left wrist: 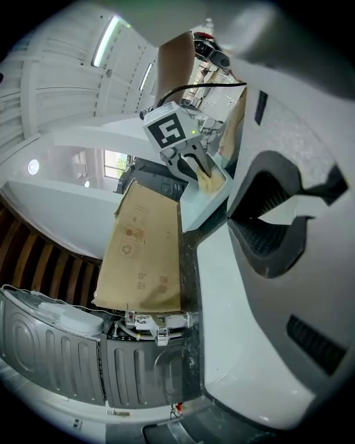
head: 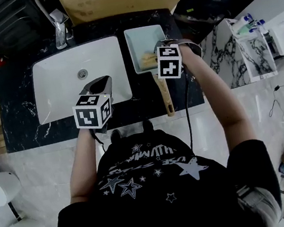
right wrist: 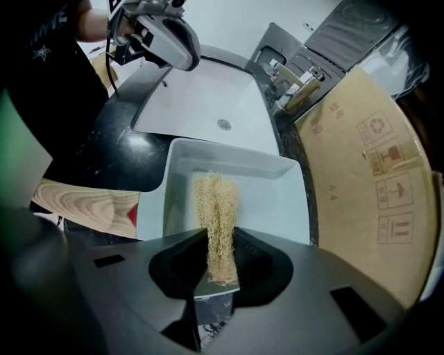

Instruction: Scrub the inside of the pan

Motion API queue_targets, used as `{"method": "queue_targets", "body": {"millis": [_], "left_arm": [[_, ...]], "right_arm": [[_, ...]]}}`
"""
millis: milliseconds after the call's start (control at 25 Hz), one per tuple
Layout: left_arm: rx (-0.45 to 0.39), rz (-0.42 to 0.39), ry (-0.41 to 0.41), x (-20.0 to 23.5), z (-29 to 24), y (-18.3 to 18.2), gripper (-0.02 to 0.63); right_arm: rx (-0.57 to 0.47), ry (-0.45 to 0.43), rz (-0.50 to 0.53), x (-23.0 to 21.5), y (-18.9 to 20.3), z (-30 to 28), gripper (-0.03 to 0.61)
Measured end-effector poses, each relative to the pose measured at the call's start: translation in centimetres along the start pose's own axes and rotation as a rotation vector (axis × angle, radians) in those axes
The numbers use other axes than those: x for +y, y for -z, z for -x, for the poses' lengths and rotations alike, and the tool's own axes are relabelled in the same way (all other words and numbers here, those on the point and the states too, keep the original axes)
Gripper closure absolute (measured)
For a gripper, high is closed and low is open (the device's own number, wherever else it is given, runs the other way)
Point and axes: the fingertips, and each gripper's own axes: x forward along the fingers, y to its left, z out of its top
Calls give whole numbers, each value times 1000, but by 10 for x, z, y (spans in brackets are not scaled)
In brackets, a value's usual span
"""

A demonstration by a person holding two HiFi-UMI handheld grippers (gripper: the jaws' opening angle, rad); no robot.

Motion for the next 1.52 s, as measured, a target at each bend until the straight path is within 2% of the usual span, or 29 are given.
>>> {"method": "queue_targets", "body": {"millis": [440,720,1120,1520], "left_arm": [[-11,27,-52,21,-6,-14,606],[14,67,-65,29,-13,-7,606],[30,68,-54,28,-19,-6,606],[34,50,-26,18,-15,-1,606]], "right_arm": [[19,193,17,-76,8,-18,495],[68,242,37,-108,23,-32,495],[95,212,-2,-106,30,-42,499],[106,129,-36,-71,30,-31,499]]}}
